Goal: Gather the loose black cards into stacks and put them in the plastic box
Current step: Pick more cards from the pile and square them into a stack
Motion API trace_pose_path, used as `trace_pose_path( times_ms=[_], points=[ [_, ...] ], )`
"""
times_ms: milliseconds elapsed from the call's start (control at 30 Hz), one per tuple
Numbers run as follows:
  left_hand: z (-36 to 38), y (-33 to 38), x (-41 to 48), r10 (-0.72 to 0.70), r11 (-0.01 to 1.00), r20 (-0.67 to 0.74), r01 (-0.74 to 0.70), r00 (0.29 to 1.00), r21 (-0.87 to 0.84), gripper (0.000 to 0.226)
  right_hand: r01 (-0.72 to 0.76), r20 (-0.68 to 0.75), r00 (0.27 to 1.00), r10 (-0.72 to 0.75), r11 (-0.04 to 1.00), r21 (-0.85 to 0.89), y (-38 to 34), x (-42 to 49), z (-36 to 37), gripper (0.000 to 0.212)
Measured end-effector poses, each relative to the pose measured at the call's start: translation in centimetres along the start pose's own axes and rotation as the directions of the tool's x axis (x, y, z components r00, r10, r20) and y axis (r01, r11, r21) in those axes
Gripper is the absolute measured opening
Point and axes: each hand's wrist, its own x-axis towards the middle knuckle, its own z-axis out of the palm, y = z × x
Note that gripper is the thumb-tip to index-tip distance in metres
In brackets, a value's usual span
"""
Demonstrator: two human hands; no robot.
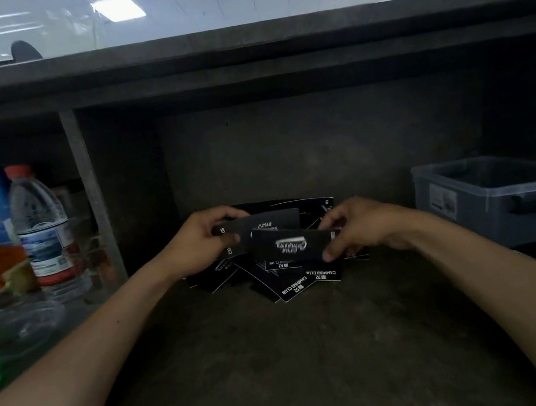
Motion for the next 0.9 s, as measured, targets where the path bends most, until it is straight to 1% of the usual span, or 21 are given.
trace_pose_path(
  times_ms=[67, 133, 200, 233, 267, 300, 333, 367, 400, 467, 533, 567, 600, 667, 700, 733, 767, 800, 900],
  points=[
    [0.3, 0.2, -0.1, 0.027, 0.999, 0.023, -0.028, 0.999, 0.021, 0.035, -0.032, 0.005, 0.999, 0.031, 0.963, 0.266, -0.1, -0.1, -0.9, 0.030],
    [0.6, 0.4, -0.3, 0.022, 1.000, 0.035, -0.023, 0.999, 0.018, 0.035, 0.007, -0.013, 1.000, 0.000, 0.867, 0.498, -0.3, 0.1, -1.6, 0.023],
    [0.9, 0.5, -0.3, 0.017, 1.000, 0.048, -0.018, 0.999, 0.017, 0.034, 0.125, -0.120, 0.991, -0.057, 0.714, 0.689, -0.5, 0.3, -1.9, 0.024],
    [1.0, 0.5, -0.4, 0.020, 0.999, 0.057, -0.022, 0.998, 0.026, 0.033, 0.199, -0.195, 0.978, -0.076, 0.634, 0.748, -0.6, 0.4, -1.9, 0.026],
    [1.0, 0.5, -0.5, 0.029, 0.999, 0.065, -0.031, 0.997, 0.035, 0.033, 0.276, -0.279, 0.956, -0.089, 0.592, 0.757, -0.7, 0.5, -1.8, 0.029],
    [1.1, 0.5, -0.5, 0.039, 0.998, 0.071, -0.042, 0.997, 0.045, 0.032, 0.342, -0.354, 0.929, -0.105, 0.604, 0.720, -0.7, 0.6, -1.5, 0.031],
    [1.2, 0.5, -0.6, 0.048, 0.997, 0.072, -0.052, 0.996, 0.056, 0.032, 0.385, -0.402, 0.906, -0.131, 0.651, 0.654, -0.7, 0.7, -1.0, 0.032],
    [1.2, 0.5, -0.7, 0.055, 0.996, 0.071, -0.060, 0.996, 0.066, 0.031, 0.401, -0.413, 0.895, -0.168, 0.710, 0.579, -0.5, 0.8, -0.4, 0.035],
    [1.3, 0.5, -0.7, 0.059, 0.995, 0.070, -0.064, 0.996, 0.073, 0.030, 0.399, -0.391, 0.895, -0.212, 0.773, 0.493, -0.3, 0.9, 0.4, 0.037],
    [1.5, 0.4, -0.7, 0.063, 0.994, 0.075, -0.069, 0.995, 0.084, 0.029, 0.388, -0.269, 0.908, -0.321, 0.887, 0.252, 0.2, 0.9, 1.8, 0.038],
    [1.7, 0.3, -0.7, 0.064, 0.993, 0.082, -0.071, 0.995, 0.095, 0.030, 0.388, -0.108, 0.917, -0.385, 0.922, 0.009, 0.3, 0.8, 2.4, 0.042],
    [1.7, 0.3, -0.6, 0.063, 0.992, 0.085, -0.071, 0.994, 0.101, 0.031, 0.378, -0.046, 0.923, -0.381, 0.923, -0.065, 0.2, 0.7, 2.2, 0.047],
    [1.7, 0.2, -0.6, 0.060, 0.992, 0.085, -0.069, 0.995, 0.105, 0.031, 0.353, 0.012, 0.935, -0.354, 0.930, -0.102, 0.2, 0.5, 1.9, 0.052],
    [1.6, 0.1, -0.6, 0.048, 0.994, 0.080, -0.055, 0.996, 0.091, 0.032, 0.282, 0.139, 0.954, -0.265, 0.952, -0.119, 0.4, 0.4, 1.0, 0.058],
    [1.5, 0.1, -0.6, 0.040, 0.996, 0.079, -0.047, 0.996, 0.081, 0.033, 0.260, 0.190, 0.953, -0.237, 0.960, -0.105, 0.6, 0.3, 0.7, 0.055],
    [1.5, 0.1, -0.5, 0.035, 0.996, 0.078, -0.041, 0.996, 0.074, 0.034, 0.251, 0.206, 0.952, -0.228, 0.964, -0.092, 0.6, 0.2, 0.5, 0.052],
    [1.4, 0.1, -0.5, 0.032, 0.997, 0.080, -0.037, 0.996, 0.070, 0.035, 0.255, 0.177, 0.955, -0.236, 0.962, -0.096, 0.6, 0.2, 0.3, 0.049],
    [1.4, 0.2, -0.5, 0.029, 0.997, 0.084, -0.035, 0.996, 0.063, 0.037, 0.273, 0.115, 0.959, -0.259, 0.953, -0.128, 0.6, 0.3, 0.1, 0.047],
    [1.3, 0.5, -0.7, -0.002, 1.000, 0.137, -0.001, 0.991, 0.022, 0.047, 0.318, -0.042, 0.937, -0.347, 0.897, -0.306, 0.6, 0.4, -0.5, 0.036]
  ],
)
